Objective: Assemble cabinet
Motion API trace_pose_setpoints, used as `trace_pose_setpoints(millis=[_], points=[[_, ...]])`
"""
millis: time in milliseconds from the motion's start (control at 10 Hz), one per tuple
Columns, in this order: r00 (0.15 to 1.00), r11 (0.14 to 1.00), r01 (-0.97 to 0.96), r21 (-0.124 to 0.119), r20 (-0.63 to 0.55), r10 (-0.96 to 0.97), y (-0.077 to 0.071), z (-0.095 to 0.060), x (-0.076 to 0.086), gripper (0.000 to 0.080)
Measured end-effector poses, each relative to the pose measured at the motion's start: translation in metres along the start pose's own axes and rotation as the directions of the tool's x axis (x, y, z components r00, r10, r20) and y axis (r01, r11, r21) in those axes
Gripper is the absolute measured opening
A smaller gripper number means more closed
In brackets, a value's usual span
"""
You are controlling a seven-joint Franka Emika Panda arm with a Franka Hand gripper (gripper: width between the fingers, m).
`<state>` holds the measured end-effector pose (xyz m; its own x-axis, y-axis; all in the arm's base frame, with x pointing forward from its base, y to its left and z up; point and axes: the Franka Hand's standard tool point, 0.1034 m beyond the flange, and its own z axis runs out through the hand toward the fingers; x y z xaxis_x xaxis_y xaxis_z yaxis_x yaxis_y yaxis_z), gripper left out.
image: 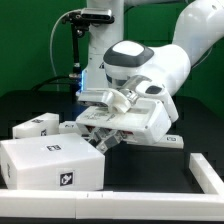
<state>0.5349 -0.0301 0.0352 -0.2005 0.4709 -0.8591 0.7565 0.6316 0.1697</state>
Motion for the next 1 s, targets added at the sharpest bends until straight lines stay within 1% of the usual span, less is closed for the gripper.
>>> trace_pose_setpoints(millis=[100, 400, 500, 600, 700, 800, 900, 1000], points=[[1.000, 1.000, 0.000, 0.000, 0.001, 0.000, 0.000, 0.000, -0.001, 0.0018], [1.000, 1.000, -0.004, 0.001, 0.003, 0.004, 0.000, 0.000, -0.001, 0.0002], [0.998, 0.999, -0.049, 0.004, 0.030, 0.049, 0.002, 0.000, -0.001, 0.0002], [0.997, 0.998, -0.058, 0.001, 0.051, 0.058, 0.004, -0.001, 0.001, 0.0002], [0.996, 0.998, -0.065, 0.003, 0.054, 0.065, 0.005, -0.001, 0.001, 0.0002], [0.995, 0.997, -0.080, 0.009, 0.056, 0.079, 0.007, 0.000, 0.003, 0.0114], [0.994, 0.996, -0.093, 0.017, 0.059, 0.092, 0.009, 0.001, 0.004, 0.0114], [0.993, 0.994, -0.108, 0.020, 0.057, 0.106, 0.012, 0.000, 0.007, 0.0300]])
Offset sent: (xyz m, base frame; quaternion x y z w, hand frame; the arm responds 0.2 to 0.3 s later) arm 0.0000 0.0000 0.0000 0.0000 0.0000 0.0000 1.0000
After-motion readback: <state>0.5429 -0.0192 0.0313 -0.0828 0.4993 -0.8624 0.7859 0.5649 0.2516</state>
